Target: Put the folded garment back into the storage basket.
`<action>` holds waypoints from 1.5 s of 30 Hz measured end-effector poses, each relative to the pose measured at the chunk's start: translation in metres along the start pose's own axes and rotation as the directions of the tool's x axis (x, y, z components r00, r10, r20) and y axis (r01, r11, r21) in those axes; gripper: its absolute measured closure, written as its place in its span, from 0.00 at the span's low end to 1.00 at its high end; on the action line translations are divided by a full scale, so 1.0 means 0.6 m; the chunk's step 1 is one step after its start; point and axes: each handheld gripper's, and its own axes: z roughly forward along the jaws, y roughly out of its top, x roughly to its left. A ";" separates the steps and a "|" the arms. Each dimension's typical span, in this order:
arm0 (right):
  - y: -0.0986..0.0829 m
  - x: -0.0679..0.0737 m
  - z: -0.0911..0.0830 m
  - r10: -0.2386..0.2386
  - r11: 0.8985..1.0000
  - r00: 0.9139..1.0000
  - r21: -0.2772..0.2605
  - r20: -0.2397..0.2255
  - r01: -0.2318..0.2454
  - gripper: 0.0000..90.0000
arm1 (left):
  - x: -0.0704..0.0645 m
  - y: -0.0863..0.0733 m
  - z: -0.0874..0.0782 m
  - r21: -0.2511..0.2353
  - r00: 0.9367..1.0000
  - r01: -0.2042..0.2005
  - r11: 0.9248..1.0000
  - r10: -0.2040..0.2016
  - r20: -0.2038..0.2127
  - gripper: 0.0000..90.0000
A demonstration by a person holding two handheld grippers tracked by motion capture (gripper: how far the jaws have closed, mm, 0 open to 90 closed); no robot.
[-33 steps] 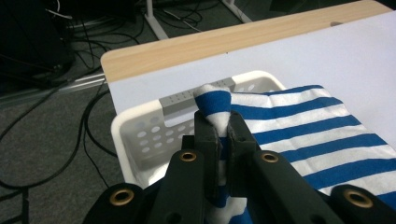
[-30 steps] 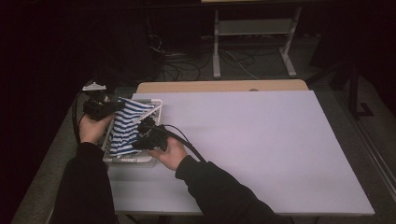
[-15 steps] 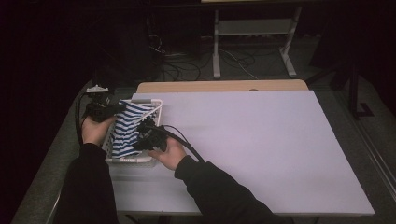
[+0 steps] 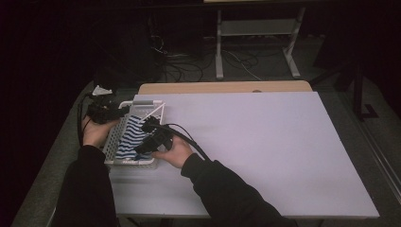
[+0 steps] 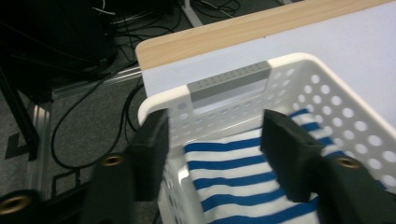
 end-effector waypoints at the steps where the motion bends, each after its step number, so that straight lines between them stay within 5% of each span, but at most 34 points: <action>1: 0.001 0.000 -0.005 -0.006 1.000 1.000 -0.002 0.000 0.006 0.46 | -0.001 0.002 -0.003 -0.002 1.000 0.003 1.000 -0.003 0.012 0.41; 6: 0.008 -0.002 -0.031 -0.024 0.999 1.000 -0.022 0.020 0.025 0.23 | -0.010 0.010 -0.018 -0.035 0.998 0.004 0.999 -0.002 0.064 0.28; 13: 0.010 -0.008 -0.064 -0.042 0.998 0.999 -0.043 0.029 0.044 0.12 | -0.022 0.017 -0.028 -0.032 0.989 0.016 0.999 -0.012 0.145 0.14; 21: 0.006 -0.028 -0.103 0.012 0.996 1.000 -0.085 0.007 -0.012 0.01 | -0.032 0.018 -0.032 -0.026 0.969 0.054 0.998 -0.046 0.242 0.00; 27: 0.000 -0.044 -0.132 0.016 0.995 0.999 -0.097 -0.032 -0.019 0.00 | -0.037 0.014 -0.039 -0.038 0.964 0.064 0.997 -0.052 0.261 0.00; 45: -0.031 -0.075 -0.197 -0.028 0.992 0.999 -0.125 0.019 0.030 0.00 | -0.075 0.000 -0.072 -0.128 0.964 0.019 0.992 0.015 0.265 0.00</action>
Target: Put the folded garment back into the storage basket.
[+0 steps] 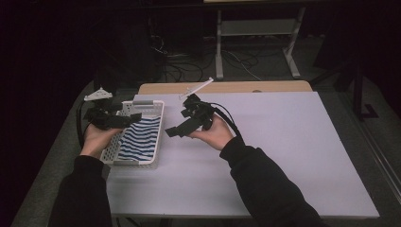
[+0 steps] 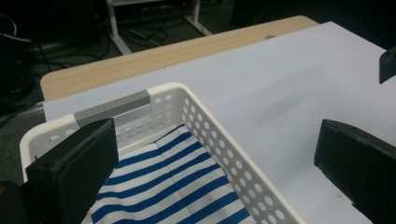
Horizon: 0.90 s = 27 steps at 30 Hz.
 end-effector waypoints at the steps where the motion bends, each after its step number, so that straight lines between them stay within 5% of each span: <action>1: -0.001 -0.001 -0.002 0.002 1.000 1.000 -0.003 0.001 -0.002 0.00 | -0.001 -0.001 -0.001 -0.005 1.000 -0.002 1.000 0.002 0.001 0.00; 27: -0.053 -0.040 -0.041 0.036 0.999 0.998 -0.023 0.043 -0.035 0.00 | -0.042 -0.065 -0.028 -0.087 1.000 0.009 0.996 -0.008 0.015 0.00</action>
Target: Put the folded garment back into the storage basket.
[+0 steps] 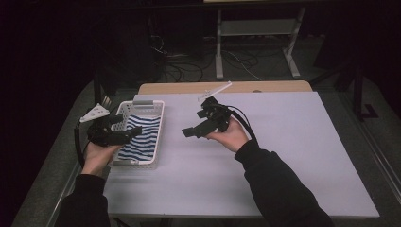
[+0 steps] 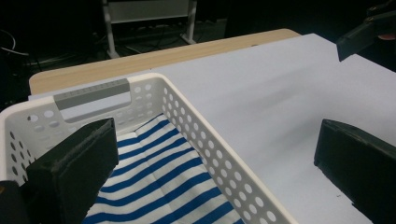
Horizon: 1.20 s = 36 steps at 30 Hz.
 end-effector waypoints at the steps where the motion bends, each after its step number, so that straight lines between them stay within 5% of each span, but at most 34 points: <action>1: -0.002 -0.003 -0.002 0.001 1.000 1.000 -0.003 0.003 -0.001 0.00 | -0.002 -0.003 -0.001 -0.001 1.000 0.000 1.000 0.000 -0.001 0.00; 16: -0.033 -0.034 -0.044 0.027 0.999 0.998 -0.027 0.051 -0.025 0.00 | -0.020 -0.044 -0.017 -0.030 1.000 0.020 0.999 -0.019 0.015 0.00; 20: -0.044 -0.042 -0.054 0.036 0.999 0.998 -0.027 0.057 -0.035 0.00 | -0.023 -0.057 -0.025 -0.064 0.998 0.043 0.997 -0.040 0.050 0.00; 28: -0.061 -0.057 -0.075 0.047 0.998 0.996 -0.039 0.075 -0.044 0.00 | -0.029 -0.076 -0.043 -0.109 0.999 0.040 0.993 -0.036 0.035 0.00; 36: -0.087 -0.074 -0.093 0.063 0.997 0.994 -0.040 0.088 -0.059 0.00 | -0.033 -0.109 -0.048 -0.105 0.999 0.049 0.993 -0.048 0.014 0.00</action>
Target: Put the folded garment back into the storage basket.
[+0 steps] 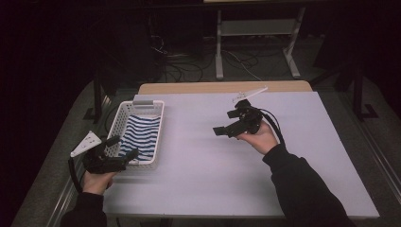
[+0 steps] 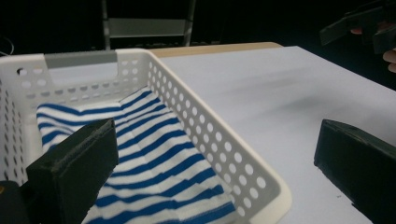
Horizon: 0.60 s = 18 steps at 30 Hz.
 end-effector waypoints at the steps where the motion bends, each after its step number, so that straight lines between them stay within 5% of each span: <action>1: -0.004 -0.003 -0.002 0.003 1.000 1.000 -0.004 0.004 -0.003 0.00 | 0.000 -0.003 0.000 0.006 1.000 0.001 1.000 -0.001 -0.001 0.00; 18: -0.053 -0.031 -0.057 0.024 0.999 0.998 -0.038 0.059 -0.022 0.00 | -0.015 -0.026 0.003 0.045 1.000 -0.017 0.999 0.018 -0.004 0.00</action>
